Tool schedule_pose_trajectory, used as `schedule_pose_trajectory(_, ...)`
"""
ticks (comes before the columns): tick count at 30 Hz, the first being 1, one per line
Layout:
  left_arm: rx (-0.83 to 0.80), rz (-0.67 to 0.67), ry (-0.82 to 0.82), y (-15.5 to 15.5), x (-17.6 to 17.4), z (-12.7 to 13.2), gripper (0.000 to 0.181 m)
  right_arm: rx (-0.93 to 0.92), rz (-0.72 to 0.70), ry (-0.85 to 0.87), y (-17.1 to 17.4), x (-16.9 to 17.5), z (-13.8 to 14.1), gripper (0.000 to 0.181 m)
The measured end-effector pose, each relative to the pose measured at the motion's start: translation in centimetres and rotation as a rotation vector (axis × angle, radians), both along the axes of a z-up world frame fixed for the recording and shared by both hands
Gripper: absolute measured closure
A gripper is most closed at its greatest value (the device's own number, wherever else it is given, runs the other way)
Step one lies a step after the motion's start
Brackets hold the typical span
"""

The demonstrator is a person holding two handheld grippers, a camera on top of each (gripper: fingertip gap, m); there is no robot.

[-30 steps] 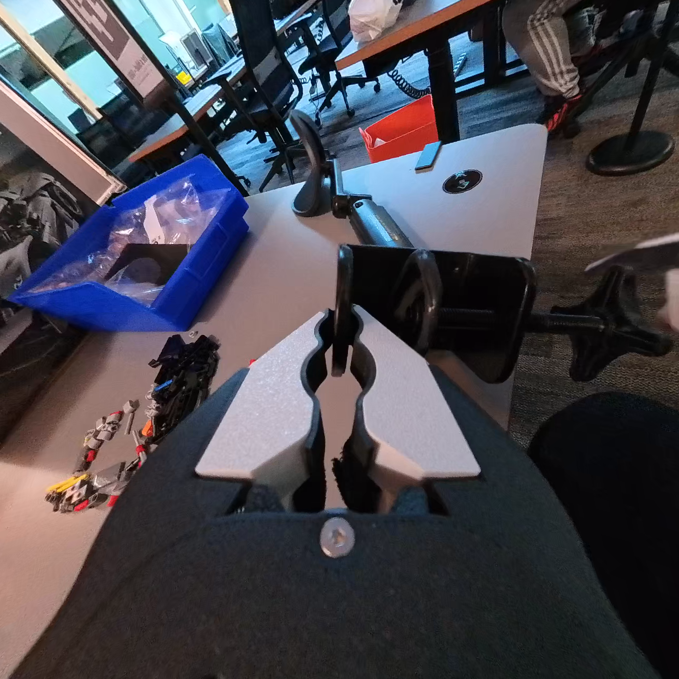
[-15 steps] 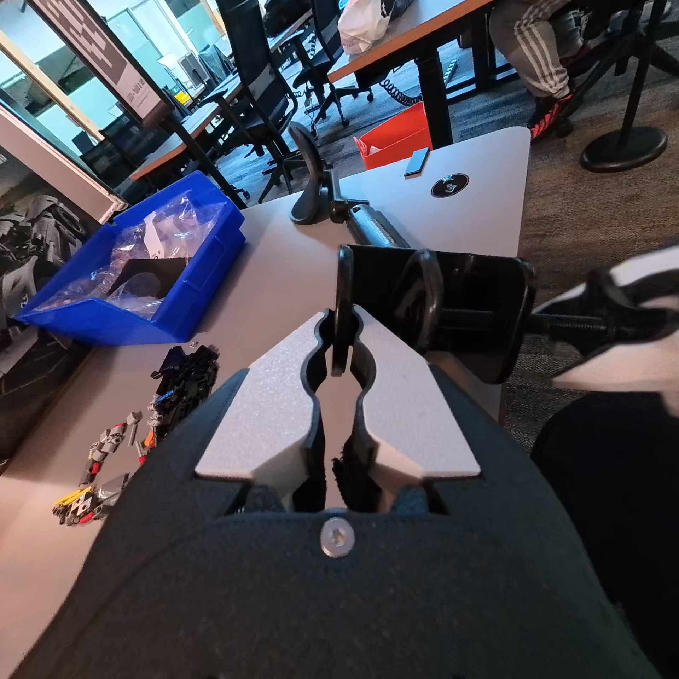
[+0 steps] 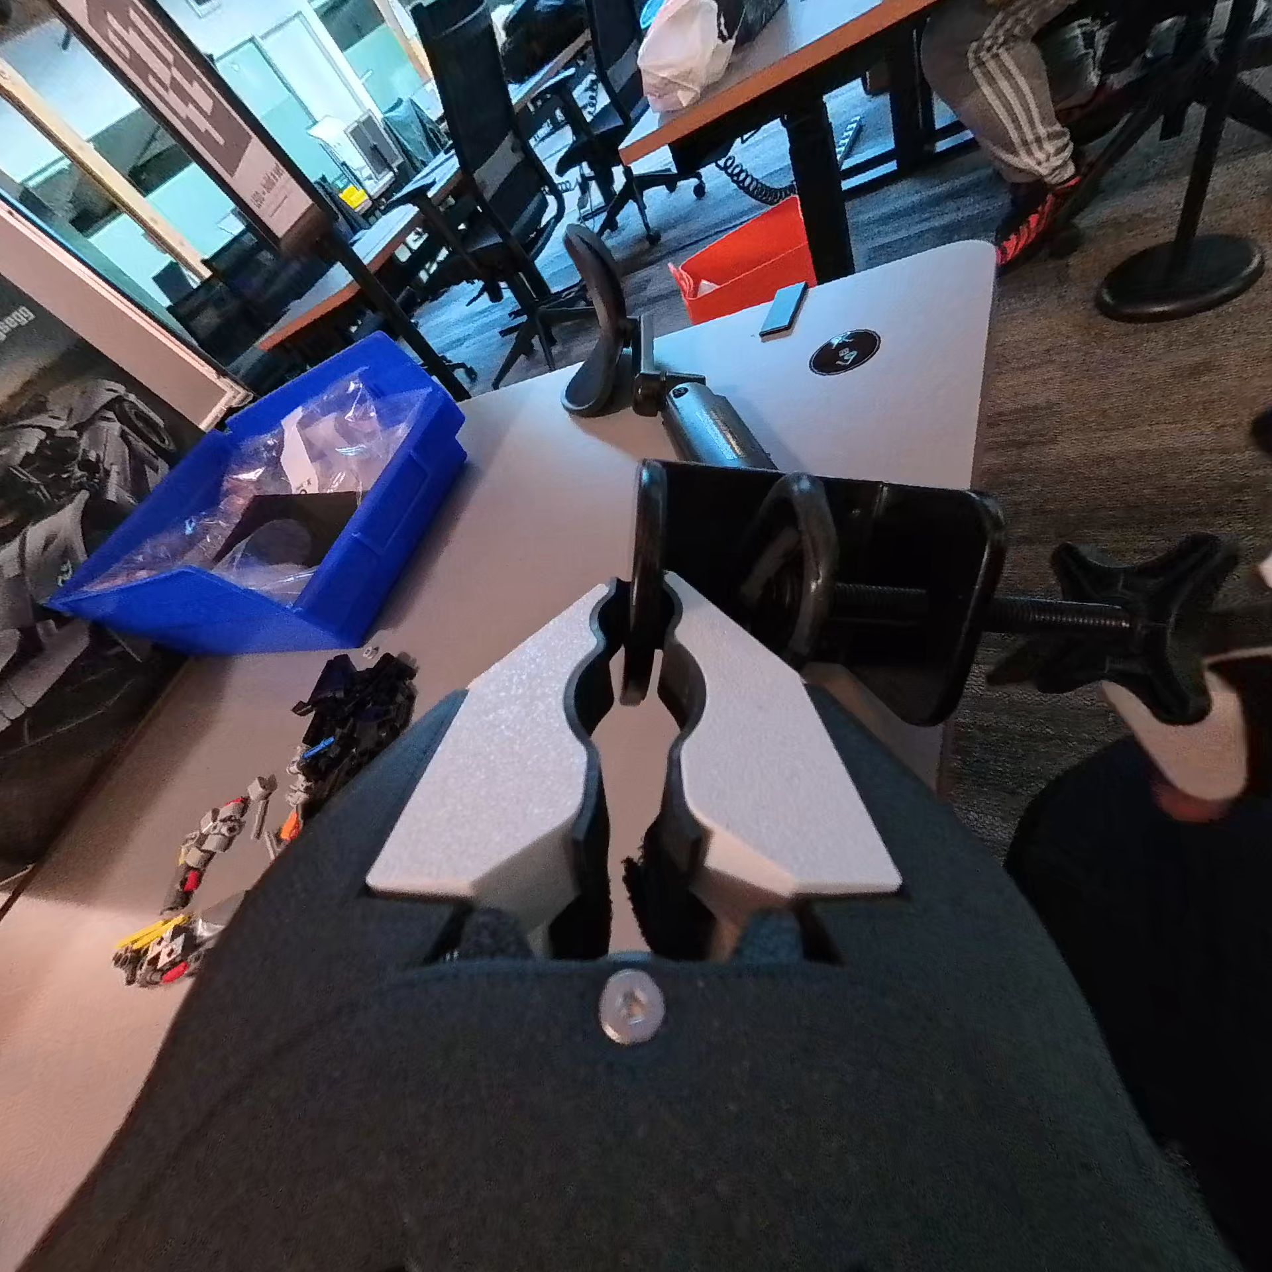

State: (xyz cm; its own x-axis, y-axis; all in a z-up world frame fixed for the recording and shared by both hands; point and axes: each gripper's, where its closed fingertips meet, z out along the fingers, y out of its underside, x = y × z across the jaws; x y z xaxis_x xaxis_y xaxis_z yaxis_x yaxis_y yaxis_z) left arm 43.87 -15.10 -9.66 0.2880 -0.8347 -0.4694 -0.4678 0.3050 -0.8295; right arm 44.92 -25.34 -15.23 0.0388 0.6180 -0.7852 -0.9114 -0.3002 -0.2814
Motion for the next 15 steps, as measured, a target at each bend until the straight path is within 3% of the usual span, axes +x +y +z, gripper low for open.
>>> schedule_pose_trajectory(3,0.003,0.000,0.002,0.0,0.0,0.0,0.175,0.016,-0.005,-0.027,0.7,-1.0,1.1,0.121)
schedule_pose_trajectory(5,-0.010,0.007,0.004,0.2,-0.1,-0.1,0.175,0.005,-0.058,-0.152,1.1,-1.2,0.7,0.135)
schedule_pose_trajectory(7,-0.014,0.005,0.010,0.2,-0.1,-0.3,0.175,-0.006,-0.174,-0.346,1.1,-1.1,0.6,0.135)
schedule_pose_trajectory(9,-0.048,-0.008,0.009,0.1,0.0,-0.4,0.175,-0.046,-0.367,-0.797,1.4,-0.8,-0.1,0.135)
schedule_pose_trajectory(11,-0.052,-0.014,0.004,0.0,0.0,-0.4,0.175,-0.084,-0.737,-1.616,1.8,1.2,-0.6,0.135)
schedule_pose_trajectory(12,-0.053,-0.007,0.007,0.2,0.0,-0.4,0.175,-0.063,-0.880,-1.896,1.9,2.0,0.0,0.135)
schedule_pose_trajectory(13,-0.070,-0.002,0.004,0.4,-0.1,-0.5,0.176,-0.033,-0.919,-1.962,2.0,2.1,0.4,0.134)
schedule_pose_trajectory(15,-0.071,0.000,0.001,0.5,-0.1,-0.4,0.173,-0.009,-0.853,-1.886,2.0,2.1,0.1,0.133)
